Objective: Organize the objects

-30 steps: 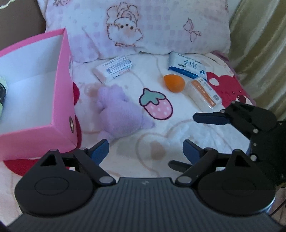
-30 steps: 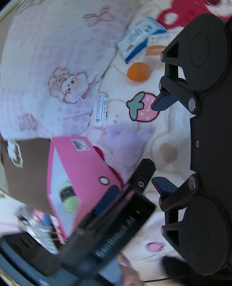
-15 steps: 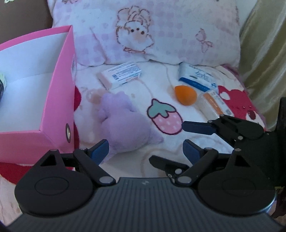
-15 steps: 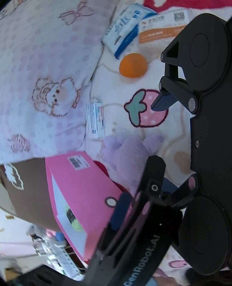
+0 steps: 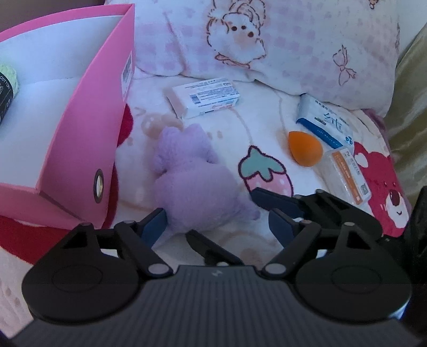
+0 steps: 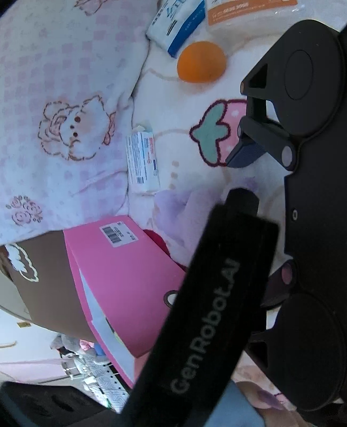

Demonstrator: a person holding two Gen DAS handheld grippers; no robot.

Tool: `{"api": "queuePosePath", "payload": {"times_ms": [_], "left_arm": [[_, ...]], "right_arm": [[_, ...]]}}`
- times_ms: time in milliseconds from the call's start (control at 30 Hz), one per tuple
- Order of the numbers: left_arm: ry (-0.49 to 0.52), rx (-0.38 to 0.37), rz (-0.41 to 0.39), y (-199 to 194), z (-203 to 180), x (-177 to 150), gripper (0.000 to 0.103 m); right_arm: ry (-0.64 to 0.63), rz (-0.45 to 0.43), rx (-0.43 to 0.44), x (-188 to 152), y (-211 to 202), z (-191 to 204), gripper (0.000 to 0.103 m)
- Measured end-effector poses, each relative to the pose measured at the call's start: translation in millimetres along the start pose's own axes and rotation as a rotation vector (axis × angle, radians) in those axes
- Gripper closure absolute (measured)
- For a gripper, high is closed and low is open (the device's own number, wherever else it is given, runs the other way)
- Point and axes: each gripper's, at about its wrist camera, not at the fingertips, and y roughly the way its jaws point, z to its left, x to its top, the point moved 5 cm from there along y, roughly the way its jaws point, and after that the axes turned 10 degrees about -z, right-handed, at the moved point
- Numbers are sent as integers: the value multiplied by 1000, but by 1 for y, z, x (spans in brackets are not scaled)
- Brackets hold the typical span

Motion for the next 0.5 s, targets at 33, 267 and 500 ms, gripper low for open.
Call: {"api": "queuePosePath", "payload": {"times_ms": [33, 267, 500], "left_arm": [[-7, 1, 0, 1, 1, 0, 20], [-7, 25, 3, 3, 7, 1, 36], [15, 3, 20, 3, 4, 2, 39]], "right_arm": [[-15, -2, 2, -1, 2, 3, 29], [-47, -10, 13, -2, -2, 12, 53], [-14, -31, -22, 2, -8, 10, 59]]}}
